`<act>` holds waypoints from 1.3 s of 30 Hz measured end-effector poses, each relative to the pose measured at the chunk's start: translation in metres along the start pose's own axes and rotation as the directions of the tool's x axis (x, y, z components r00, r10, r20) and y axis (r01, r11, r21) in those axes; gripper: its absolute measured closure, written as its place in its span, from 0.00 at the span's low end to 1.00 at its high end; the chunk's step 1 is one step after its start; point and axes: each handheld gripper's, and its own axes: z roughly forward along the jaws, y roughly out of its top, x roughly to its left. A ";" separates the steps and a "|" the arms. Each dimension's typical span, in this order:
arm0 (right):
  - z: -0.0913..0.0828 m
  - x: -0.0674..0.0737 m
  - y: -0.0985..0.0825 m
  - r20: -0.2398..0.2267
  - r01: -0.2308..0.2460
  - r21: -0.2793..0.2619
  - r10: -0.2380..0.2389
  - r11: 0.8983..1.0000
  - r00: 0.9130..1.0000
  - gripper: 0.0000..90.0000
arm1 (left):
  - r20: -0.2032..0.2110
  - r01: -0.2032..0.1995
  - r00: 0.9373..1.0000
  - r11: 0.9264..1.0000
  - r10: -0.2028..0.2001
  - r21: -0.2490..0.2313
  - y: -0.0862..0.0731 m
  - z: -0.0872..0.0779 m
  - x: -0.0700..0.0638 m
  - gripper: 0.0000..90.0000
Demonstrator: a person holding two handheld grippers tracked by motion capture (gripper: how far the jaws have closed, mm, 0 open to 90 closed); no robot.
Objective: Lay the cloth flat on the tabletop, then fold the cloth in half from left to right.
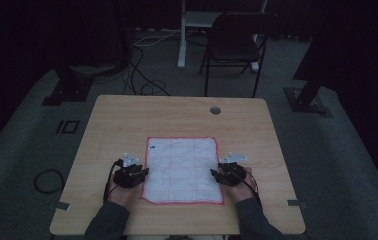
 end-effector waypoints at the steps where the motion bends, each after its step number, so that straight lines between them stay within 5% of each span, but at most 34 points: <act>1: 0.000 0.000 0.000 0.000 0.000 0.000 0.000 1.000 1.000 0.62 | 0.000 0.000 1.000 1.000 0.000 0.000 0.000 0.000 0.000 0.71; 33: -0.005 -0.003 -0.008 0.002 -0.044 -0.020 0.044 0.999 0.999 0.58 | -0.043 -0.006 0.999 1.000 0.006 -0.008 0.000 0.005 -0.010 0.61; 39: -0.006 -0.003 -0.009 0.000 -0.049 -0.024 0.049 0.999 0.999 0.57 | -0.055 -0.033 0.998 0.999 0.032 -0.012 0.000 0.007 -0.016 0.56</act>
